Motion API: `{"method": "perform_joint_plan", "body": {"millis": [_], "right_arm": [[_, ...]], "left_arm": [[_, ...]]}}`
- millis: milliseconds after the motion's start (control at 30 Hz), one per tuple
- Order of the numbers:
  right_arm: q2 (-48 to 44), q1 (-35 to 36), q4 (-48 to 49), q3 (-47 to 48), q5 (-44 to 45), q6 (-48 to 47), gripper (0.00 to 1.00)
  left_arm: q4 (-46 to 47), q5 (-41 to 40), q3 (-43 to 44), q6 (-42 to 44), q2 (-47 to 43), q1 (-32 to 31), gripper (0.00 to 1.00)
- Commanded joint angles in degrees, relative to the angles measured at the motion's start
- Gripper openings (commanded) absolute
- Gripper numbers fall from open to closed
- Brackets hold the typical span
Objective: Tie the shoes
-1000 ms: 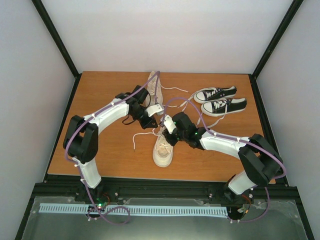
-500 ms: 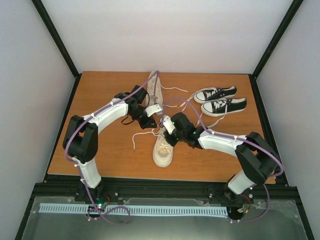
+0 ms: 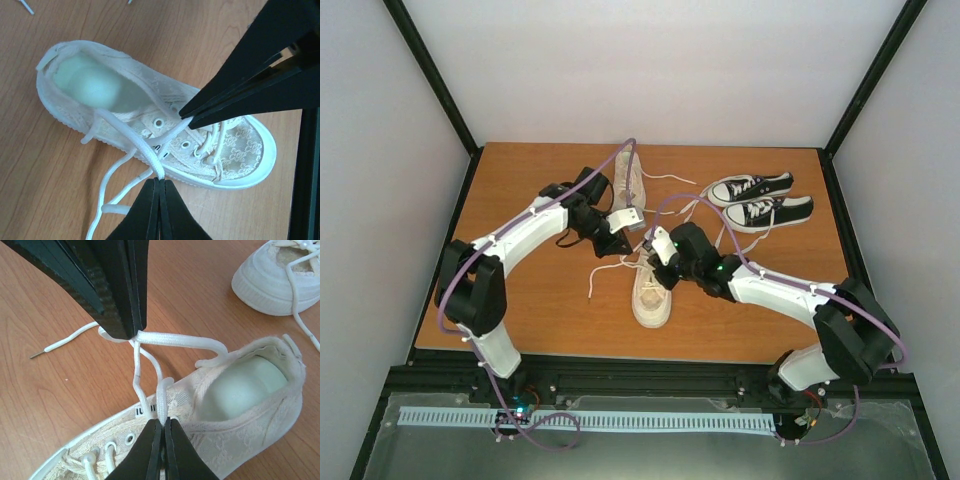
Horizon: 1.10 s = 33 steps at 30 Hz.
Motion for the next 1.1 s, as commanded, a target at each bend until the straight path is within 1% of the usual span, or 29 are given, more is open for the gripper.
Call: {"method": "perform_joint_plan", "body": {"millis": [0, 100, 233, 400, 567, 700, 833, 967, 1067], "right_arm": [[-2.46, -0.41, 4.58, -0.68, -1.48, -0.27, 0.03], [-2.65, -0.83, 5.88, -1.61, -2.48, -0.47, 0.03], [-3.28, -1.98, 7.86, -3.30, -3.69, -0.40, 0.03], [-4.83, -4.28, 10.80, -5.37, -7.24, 0.19, 0.03], [-4.02, -4.93, 11.10, -5.17, -7.93, -0.05, 0.03], [-4.02, -5.37, 11.74, -5.73, -8.32, 0.29, 0.03], [-4.24, -5.60, 12.02, -6.13, -8.32, 0.51, 0.03], [-4.34, -5.81, 12.01, -6.42, -8.36, 0.75, 0.03], [-4.43, -5.98, 12.06, -6.66, -8.33, 0.91, 0.03]], "left_arm": [[-1.18, 2.69, 1.58, 4.23, -1.56, 0.37, 0.01], [-1.12, 2.07, 2.36, 4.45, -0.36, 0.10, 0.01], [-1.29, -0.40, 3.57, 6.74, 1.88, -2.15, 0.01], [-2.35, 0.89, 5.94, 10.56, 6.20, -2.26, 0.01], [-3.92, 3.29, 10.20, 12.22, 10.29, -2.64, 0.01], [-3.03, 2.55, 10.19, 12.76, 11.03, -3.86, 0.01], [-2.25, 3.89, 9.90, 13.01, 11.80, -4.20, 0.01], [1.47, 2.71, 8.84, 12.38, 12.73, -4.20, 0.11], [3.24, 2.45, 8.78, 11.47, 13.63, -4.20, 0.21]]}}
